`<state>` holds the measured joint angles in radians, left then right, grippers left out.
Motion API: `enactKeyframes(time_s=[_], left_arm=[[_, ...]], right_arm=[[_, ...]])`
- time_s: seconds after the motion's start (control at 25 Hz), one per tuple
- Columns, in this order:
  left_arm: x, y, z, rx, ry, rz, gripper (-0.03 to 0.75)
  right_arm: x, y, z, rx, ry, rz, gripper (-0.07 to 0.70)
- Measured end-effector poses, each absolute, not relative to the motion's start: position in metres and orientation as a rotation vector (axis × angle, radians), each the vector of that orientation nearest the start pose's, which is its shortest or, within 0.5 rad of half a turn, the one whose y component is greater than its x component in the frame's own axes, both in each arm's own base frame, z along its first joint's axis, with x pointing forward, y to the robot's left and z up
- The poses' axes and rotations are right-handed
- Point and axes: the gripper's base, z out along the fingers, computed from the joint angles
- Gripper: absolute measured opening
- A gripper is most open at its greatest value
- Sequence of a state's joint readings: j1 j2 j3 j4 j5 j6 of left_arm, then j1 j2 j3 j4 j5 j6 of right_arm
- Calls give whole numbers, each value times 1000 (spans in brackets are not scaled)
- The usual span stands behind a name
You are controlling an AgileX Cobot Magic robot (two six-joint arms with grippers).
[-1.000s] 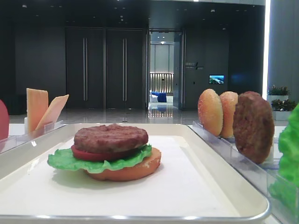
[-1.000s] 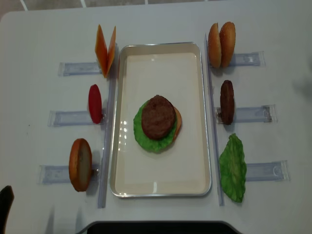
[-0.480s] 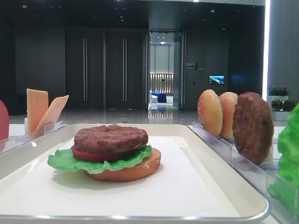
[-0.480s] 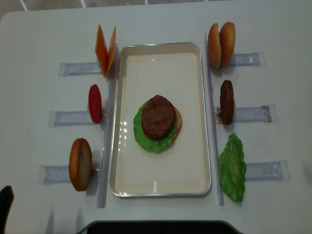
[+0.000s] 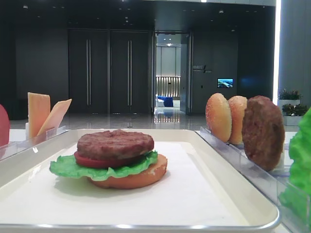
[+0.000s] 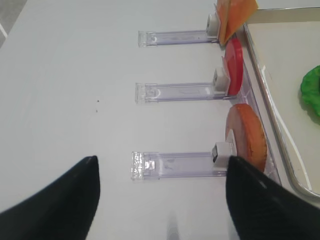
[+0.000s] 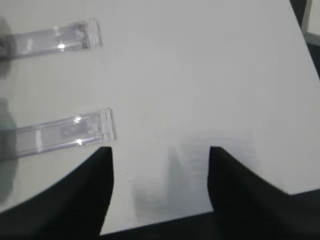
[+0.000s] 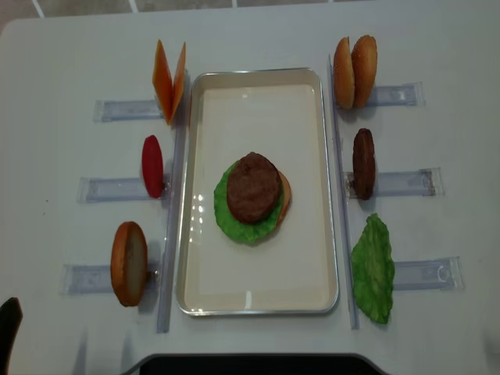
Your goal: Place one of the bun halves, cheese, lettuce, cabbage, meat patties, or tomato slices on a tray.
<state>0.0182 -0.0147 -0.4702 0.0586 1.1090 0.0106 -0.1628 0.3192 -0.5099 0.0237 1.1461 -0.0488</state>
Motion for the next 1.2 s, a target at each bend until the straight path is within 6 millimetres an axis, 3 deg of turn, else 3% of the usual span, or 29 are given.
enactKeyframes(time_s=[0.36,1.2], left_arm=[[-6,5,265,-12,2107,88,597],[-6,5,265,-12,2107,88,597]], right_arm=[[-8,3,273,114,2113,-100,392],[-10,4,273,113,2103,-101,391]])
